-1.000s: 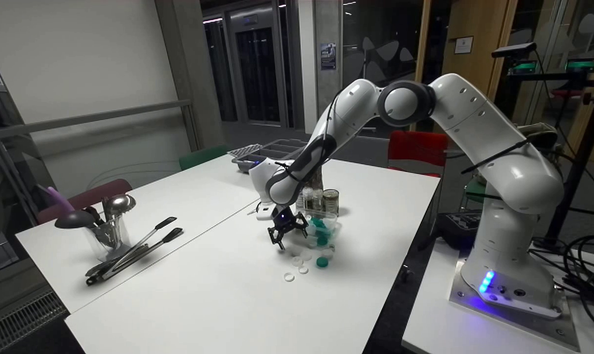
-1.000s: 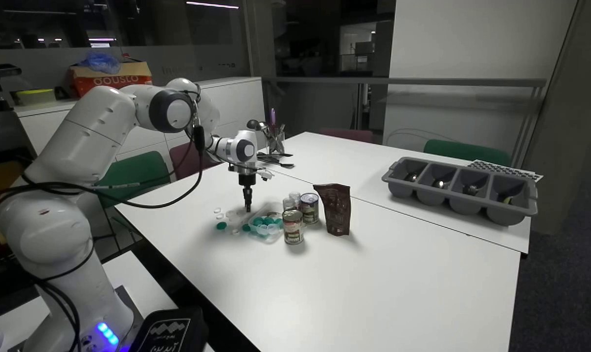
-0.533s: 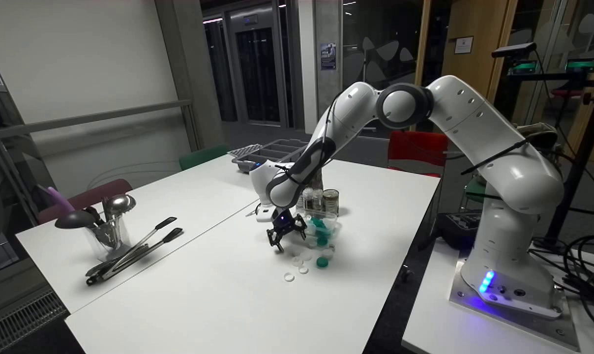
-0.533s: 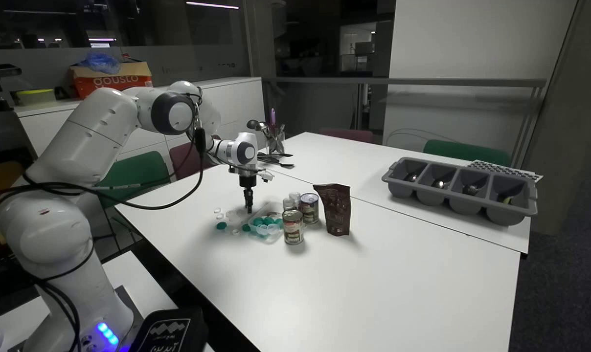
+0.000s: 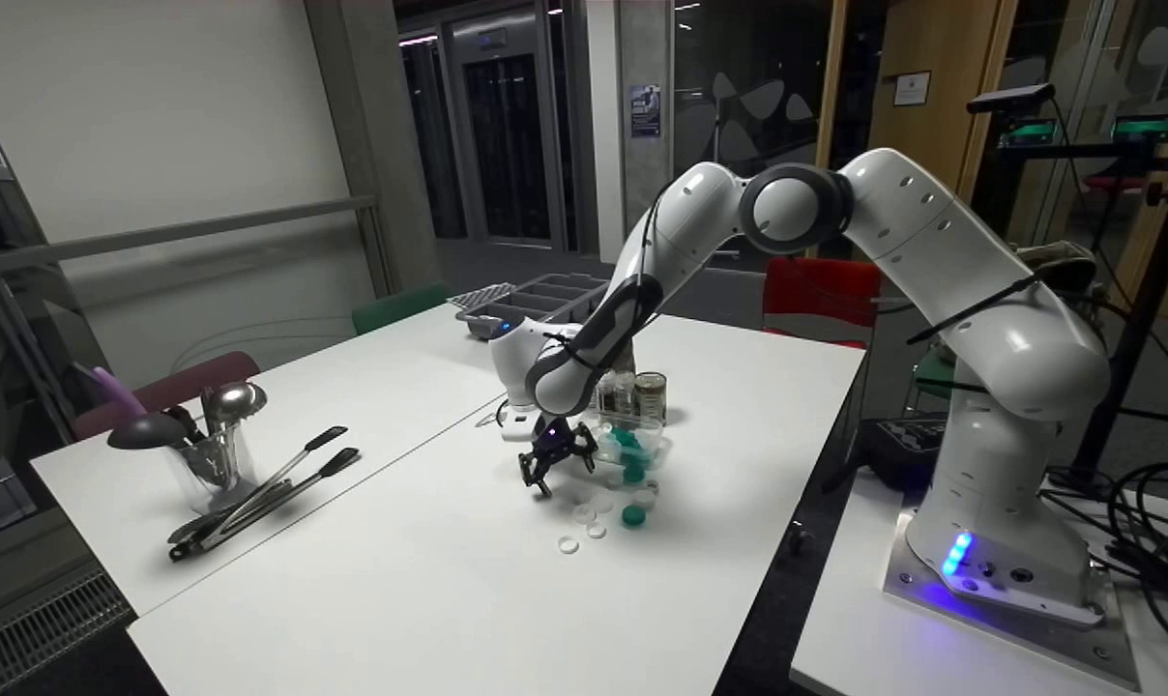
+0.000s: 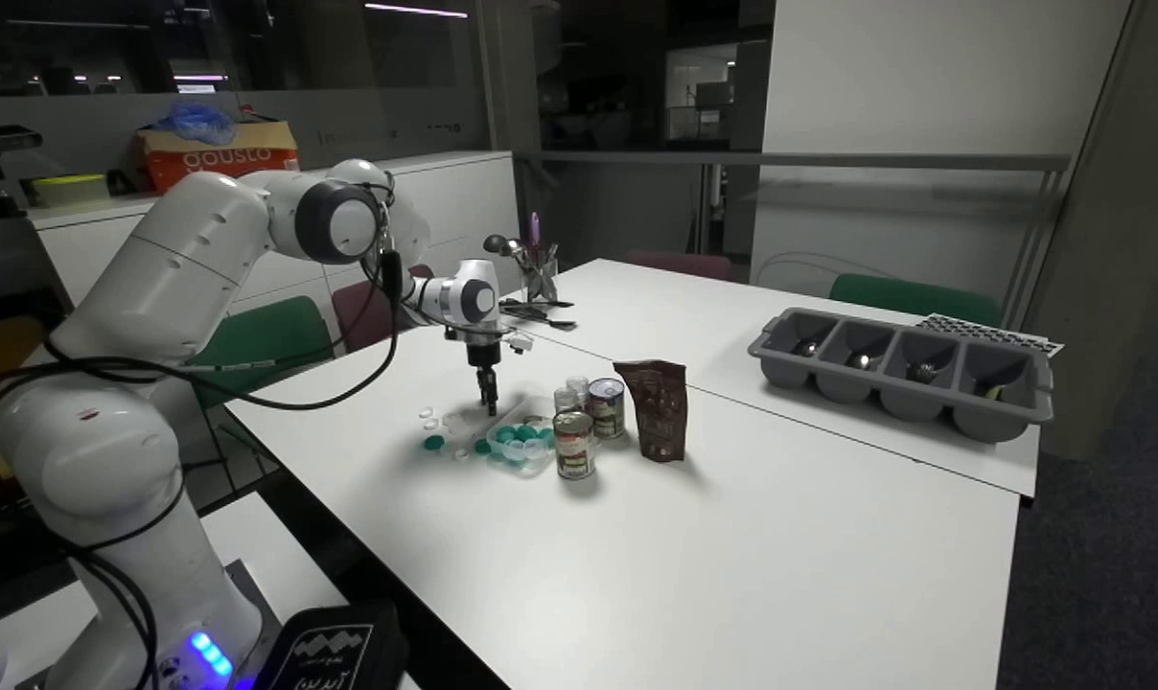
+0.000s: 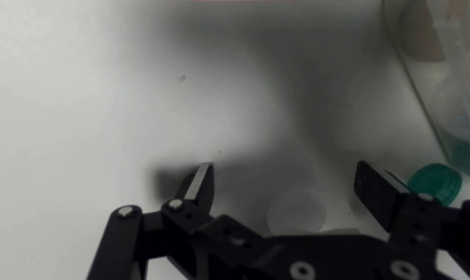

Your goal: Pick up one white object from the table and put it in the bowl

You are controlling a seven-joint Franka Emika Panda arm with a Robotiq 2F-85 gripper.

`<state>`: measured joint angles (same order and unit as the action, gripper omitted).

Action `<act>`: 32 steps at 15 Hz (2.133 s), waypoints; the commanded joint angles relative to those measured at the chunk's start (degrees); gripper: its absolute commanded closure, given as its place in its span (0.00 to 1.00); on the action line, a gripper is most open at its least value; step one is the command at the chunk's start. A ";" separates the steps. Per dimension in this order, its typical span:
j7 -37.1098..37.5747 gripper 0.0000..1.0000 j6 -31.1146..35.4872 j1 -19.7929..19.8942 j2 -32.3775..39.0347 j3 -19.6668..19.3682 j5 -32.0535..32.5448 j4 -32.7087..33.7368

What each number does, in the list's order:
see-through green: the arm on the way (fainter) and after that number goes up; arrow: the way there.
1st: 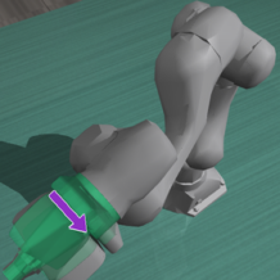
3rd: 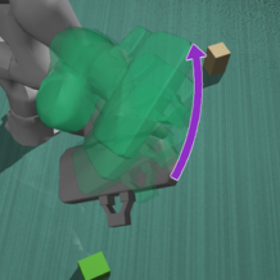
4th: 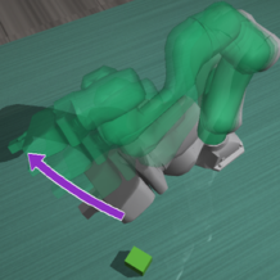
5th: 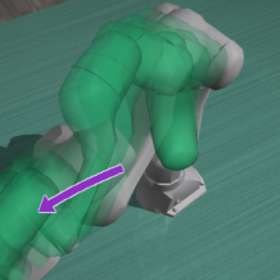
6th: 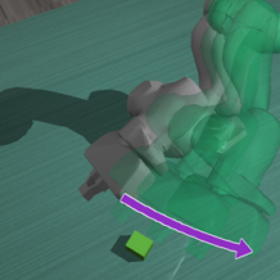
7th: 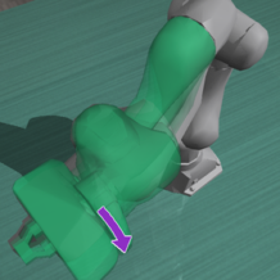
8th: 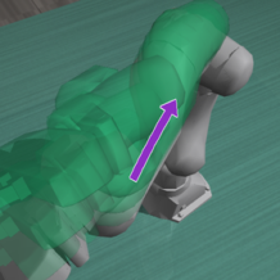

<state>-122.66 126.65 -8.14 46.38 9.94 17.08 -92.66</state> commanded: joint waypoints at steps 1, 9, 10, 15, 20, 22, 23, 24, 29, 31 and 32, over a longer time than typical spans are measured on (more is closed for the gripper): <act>0.42 0.00 4.88 -0.47 -2.24 -0.41 2.17 -5.07; 1.77 0.00 12.47 -0.23 -5.10 -0.82 3.93 -12.32; 2.22 0.00 13.08 -0.45 -6.06 -0.94 4.26 -13.49; 7.96 0.00 13.94 -2.77 -11.44 -1.81 7.38 -19.38; 13.89 0.00 13.21 -4.25 -15.80 -1.56 10.62 -23.66; 14.88 0.00 13.29 -4.13 -16.52 -1.34 11.24 -24.55; 14.91 0.00 13.30 -3.88 -16.71 -1.20 11.20 -24.79; 14.93 0.00 13.54 -3.67 -16.80 -1.18 11.24 -25.09; 13.60 0.00 13.66 -2.79 -16.25 -1.39 10.94 -24.54; 12.90 0.00 13.56 -2.41 -15.78 -1.52 10.86 -23.84; 12.64 0.00 13.54 -2.25 -15.68 -1.55 10.84 -23.69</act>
<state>-109.53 138.37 -11.50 32.27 8.54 26.73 -114.73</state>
